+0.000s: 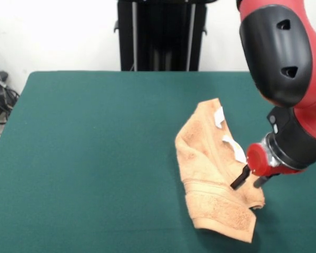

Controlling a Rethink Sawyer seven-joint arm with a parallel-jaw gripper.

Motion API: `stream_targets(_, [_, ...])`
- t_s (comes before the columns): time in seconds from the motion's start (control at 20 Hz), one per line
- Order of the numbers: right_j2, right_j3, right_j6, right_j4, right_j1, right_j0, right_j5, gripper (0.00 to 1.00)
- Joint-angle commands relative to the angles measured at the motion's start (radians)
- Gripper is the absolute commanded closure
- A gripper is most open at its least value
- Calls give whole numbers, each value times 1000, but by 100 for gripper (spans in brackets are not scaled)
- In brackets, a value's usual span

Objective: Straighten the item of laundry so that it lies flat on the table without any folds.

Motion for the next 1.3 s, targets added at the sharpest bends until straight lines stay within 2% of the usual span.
stream_targets(0.05, [-12, 25, 314, -13, 37, 9, -92, 0])
stream_targets(0.25, [-18, 10, 306, -4, 32, 4, -59, 0])
stream_targets(0.5, [-38, 2, 255, 11, -23, -8, 51, 0])
stream_targets(0.85, [-72, -79, 256, 13, 1, 2, 169, 0])
stream_targets(1.15, [-56, -24, 275, 41, -28, 1, 156, 0])
stream_targets(1.3, [-62, -31, 280, 38, -28, 3, 160, 0])
